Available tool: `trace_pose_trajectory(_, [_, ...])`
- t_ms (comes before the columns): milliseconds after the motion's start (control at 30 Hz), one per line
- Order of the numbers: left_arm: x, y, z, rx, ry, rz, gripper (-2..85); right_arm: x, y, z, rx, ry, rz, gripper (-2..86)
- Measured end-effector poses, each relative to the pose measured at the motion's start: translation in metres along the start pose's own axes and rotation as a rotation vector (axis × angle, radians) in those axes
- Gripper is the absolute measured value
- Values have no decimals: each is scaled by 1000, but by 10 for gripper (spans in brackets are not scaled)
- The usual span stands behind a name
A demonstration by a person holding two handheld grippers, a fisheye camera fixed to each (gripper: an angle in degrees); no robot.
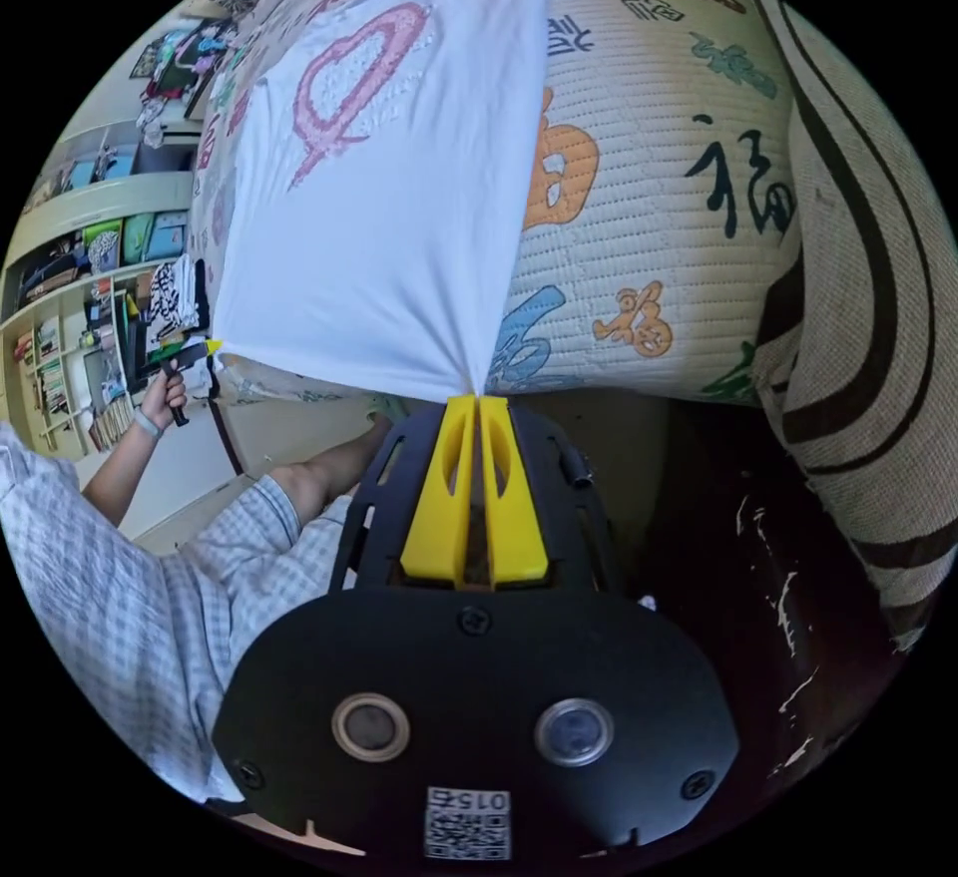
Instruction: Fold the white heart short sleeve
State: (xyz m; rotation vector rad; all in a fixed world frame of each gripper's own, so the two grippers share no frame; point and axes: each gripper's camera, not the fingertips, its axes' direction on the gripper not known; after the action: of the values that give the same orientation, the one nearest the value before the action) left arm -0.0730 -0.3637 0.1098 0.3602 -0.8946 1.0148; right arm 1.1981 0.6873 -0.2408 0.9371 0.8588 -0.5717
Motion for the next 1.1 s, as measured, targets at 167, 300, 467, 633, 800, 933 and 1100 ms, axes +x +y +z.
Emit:
trace_pose_trajectory(167, [-16, -19, 48, -39, -74, -14, -5, 14, -16, 16, -73, 34, -3, -7])
trace_pose_trajectory(300, [-26, -31, 87, -86, -143, -54, -3, 30, -27, 25, -92, 8, 26, -1])
trace_pose_trajectory(467, [-30, -35, 99, -122, -271, -162, 8, 85, -39, -39, 99, -146, 98, 27])
trace_pose_trajectory(633, [43, -101, 107, 10, -279, -3, 25, 106, -99, -118, 317, 119, 56, 52])
trace_pose_trajectory(800, [186, -246, 159, 114, -125, 430, 57, 118, -163, -159, 484, 142, 55, 47])
trace_pose_trajectory(933, [338, -368, 226, 134, -137, 783, 85, 118, -175, -174, 570, 75, 62, 44])
trace_pose_trajectory(1100, [457, -452, 340, 8, -259, 913, 94, 120, -157, -171, 582, 56, 87, 41])
